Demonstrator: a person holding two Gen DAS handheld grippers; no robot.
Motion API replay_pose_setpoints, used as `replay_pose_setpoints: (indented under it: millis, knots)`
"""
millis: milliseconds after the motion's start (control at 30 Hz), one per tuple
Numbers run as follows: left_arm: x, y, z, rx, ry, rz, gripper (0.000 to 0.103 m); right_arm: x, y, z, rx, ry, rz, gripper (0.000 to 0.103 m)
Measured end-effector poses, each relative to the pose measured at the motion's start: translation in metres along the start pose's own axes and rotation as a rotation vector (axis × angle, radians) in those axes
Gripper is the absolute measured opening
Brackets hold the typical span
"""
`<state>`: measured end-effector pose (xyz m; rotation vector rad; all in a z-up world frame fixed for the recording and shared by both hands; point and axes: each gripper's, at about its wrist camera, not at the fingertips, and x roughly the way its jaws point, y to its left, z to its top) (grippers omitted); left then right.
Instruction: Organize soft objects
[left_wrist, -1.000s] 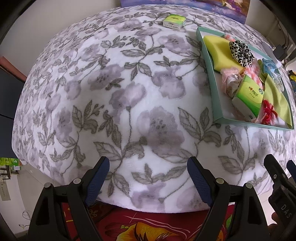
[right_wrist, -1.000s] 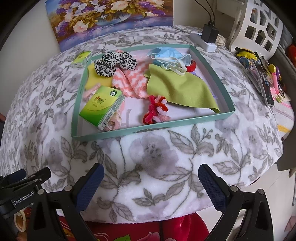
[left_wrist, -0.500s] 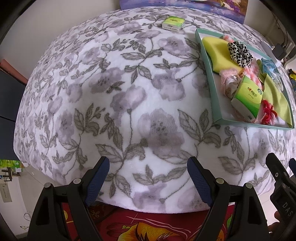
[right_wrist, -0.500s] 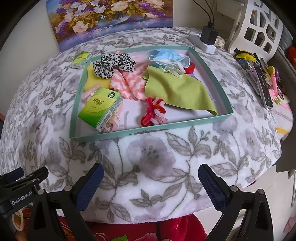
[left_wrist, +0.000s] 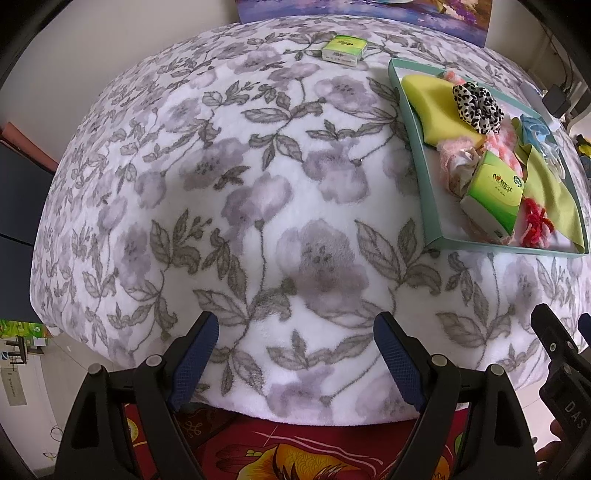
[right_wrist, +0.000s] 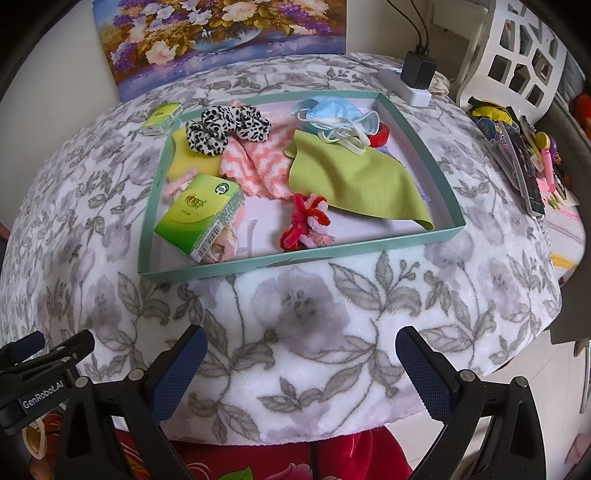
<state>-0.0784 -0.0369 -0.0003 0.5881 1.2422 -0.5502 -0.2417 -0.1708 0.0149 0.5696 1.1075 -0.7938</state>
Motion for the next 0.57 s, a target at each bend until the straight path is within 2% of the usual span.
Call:
replay_pose_setpoints:
  millis: [567]
  knots:
    - [-0.0032,0.0005,0.0003,0.012,-0.017,-0.005,0.087,0.0014,0.0006,-0.0005,-0.006,0.004,-0.001,0.103]
